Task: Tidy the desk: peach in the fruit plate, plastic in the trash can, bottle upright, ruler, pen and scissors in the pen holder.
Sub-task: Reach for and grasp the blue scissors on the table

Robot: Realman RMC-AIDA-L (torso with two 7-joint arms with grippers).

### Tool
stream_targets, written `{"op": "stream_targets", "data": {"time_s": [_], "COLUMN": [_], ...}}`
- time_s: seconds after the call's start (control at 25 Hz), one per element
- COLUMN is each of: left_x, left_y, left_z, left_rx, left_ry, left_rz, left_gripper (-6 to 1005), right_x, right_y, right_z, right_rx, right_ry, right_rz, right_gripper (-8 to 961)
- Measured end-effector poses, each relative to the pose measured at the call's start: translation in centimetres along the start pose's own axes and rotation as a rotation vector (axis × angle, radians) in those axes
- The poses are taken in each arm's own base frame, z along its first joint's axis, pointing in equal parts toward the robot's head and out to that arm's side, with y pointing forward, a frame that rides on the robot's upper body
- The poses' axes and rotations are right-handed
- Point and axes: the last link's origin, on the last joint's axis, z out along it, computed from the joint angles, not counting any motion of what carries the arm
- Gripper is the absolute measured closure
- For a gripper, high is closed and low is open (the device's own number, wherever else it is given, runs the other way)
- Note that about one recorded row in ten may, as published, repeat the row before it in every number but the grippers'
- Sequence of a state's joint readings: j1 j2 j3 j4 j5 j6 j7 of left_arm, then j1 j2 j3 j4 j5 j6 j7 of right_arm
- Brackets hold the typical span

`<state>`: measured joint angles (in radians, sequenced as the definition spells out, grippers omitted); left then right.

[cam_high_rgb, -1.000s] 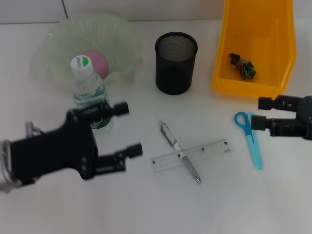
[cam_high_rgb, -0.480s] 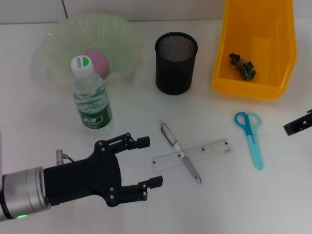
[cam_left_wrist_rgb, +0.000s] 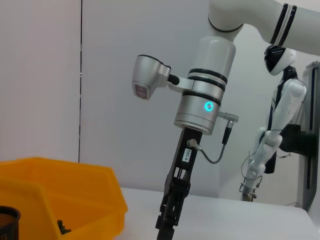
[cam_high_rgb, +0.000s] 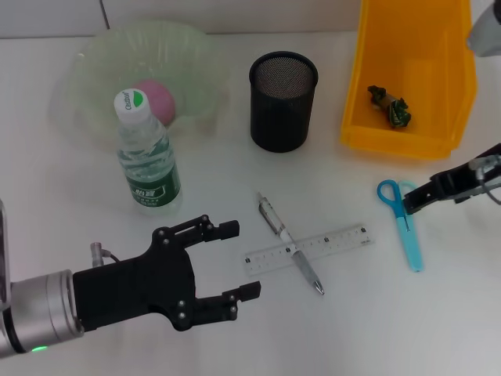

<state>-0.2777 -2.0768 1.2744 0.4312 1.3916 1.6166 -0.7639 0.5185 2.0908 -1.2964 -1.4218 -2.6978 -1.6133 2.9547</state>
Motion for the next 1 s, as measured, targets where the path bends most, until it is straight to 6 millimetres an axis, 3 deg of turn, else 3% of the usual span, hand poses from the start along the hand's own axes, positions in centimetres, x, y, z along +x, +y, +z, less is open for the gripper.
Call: {"op": "stream_targets", "data": {"time_s": [0.44, 1.0], "left_x": [-0.2, -0.2], "left_y": [-0.4, -0.4], "left_z": [0.2, 0.1], "left_rx": [0.008, 0.012], "left_ry": [-0.024, -0.023], "left_rz": [0.006, 0.006], "left_gripper": [205, 205], "right_x": [-1.3, -1.5], "right_y": [1.4, 1.2], "right_z": [2.4, 3.7], "right_rx": [-0.036, -0.003], "right_ry": [0.050, 0.094], "right_rz": [-0.020, -0.024], "right_gripper": [119, 119]}}
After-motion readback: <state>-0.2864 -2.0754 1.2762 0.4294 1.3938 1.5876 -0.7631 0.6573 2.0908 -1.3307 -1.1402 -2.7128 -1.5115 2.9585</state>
